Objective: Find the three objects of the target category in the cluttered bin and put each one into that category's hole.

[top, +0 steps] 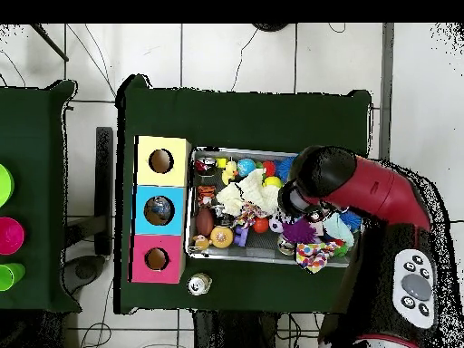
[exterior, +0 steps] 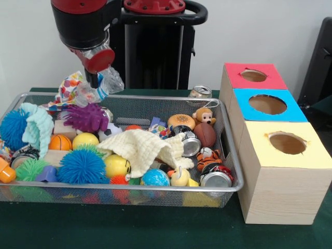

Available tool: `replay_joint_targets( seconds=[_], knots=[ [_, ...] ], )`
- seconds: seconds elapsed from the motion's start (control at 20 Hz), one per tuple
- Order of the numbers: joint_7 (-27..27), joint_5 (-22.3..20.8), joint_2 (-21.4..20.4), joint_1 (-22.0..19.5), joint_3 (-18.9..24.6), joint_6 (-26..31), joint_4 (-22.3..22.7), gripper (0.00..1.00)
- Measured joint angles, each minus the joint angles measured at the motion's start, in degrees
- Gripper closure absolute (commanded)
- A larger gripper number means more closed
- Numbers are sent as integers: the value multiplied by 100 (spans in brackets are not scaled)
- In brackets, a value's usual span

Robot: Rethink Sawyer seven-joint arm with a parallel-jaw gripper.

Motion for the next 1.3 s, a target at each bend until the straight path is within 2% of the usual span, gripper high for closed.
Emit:
replay_joint_targets(
  seconds=[0.5,0.9,1.3],
  knots=[
    [0,49,32,15,65,948,-906,100],
    [0,134,166,37,77,1359,-1588,100],
    [0,348,485,157,98,1613,-2391,100]
  ],
)
